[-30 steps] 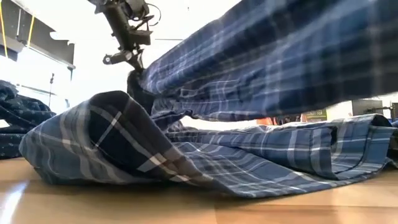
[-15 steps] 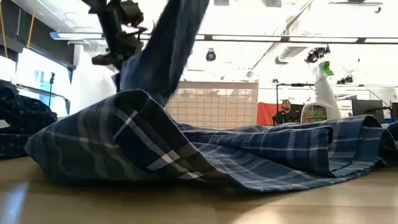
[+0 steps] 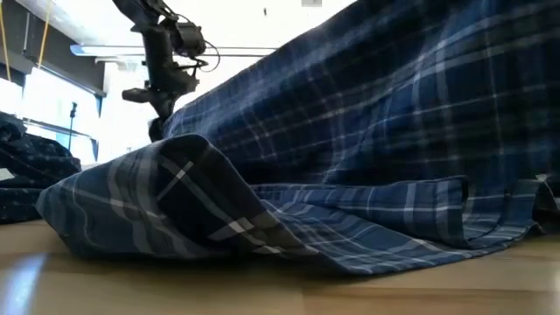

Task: Fold Laundry from Bin
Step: Fold the blue checkered long sleeve

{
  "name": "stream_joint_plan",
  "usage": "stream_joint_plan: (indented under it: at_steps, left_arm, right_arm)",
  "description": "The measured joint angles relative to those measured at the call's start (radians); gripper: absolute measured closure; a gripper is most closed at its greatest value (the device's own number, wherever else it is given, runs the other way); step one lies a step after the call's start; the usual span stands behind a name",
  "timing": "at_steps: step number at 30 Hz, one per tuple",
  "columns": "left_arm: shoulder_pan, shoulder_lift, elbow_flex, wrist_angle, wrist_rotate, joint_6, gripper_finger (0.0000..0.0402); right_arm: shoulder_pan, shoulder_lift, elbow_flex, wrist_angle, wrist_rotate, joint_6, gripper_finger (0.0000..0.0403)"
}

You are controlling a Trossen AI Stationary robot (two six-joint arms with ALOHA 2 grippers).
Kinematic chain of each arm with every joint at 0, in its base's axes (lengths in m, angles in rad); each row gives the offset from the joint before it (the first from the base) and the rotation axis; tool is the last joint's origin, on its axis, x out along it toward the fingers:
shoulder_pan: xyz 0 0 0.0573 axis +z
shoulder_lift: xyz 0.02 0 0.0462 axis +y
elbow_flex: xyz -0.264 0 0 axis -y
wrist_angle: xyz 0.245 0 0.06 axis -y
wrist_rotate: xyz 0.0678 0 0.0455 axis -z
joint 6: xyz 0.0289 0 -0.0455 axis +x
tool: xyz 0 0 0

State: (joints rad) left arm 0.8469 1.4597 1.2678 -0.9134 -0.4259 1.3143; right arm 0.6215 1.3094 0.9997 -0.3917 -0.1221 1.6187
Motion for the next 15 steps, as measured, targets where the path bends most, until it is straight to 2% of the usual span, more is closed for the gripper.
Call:
stream_joint_plan:
  at_steps: [3, 4, 8, 11, 15]
  left_arm:
    - [0.010, -0.014, 0.001, 0.053, 0.131, -0.099, 0.0390]
    - [0.015, -0.014, 0.001, 0.063, 0.144, -0.117, 0.0385]
    - [0.024, -0.007, 0.001, 0.124, 0.107, -0.188, 0.0360]
    - [0.024, -0.016, 0.013, 0.125, 0.103, -0.183, 0.0354]
    - [0.021, -0.036, 0.086, 0.075, 0.127, -0.056, 0.0388]
  right_arm:
    - [0.003, 0.000, -0.021, 0.047, 0.000, -0.005, 0.0403]
    - [0.001, -0.001, -0.022, 0.065, 0.005, -0.014, 0.0403]
    - [-0.008, -0.001, -0.021, 0.074, 0.017, -0.053, 0.0403]
    - [-0.008, -0.001, -0.014, 0.084, 0.017, -0.080, 0.0403]
    - [-0.008, -0.001, -0.014, 0.083, 0.017, -0.082, 0.0403]
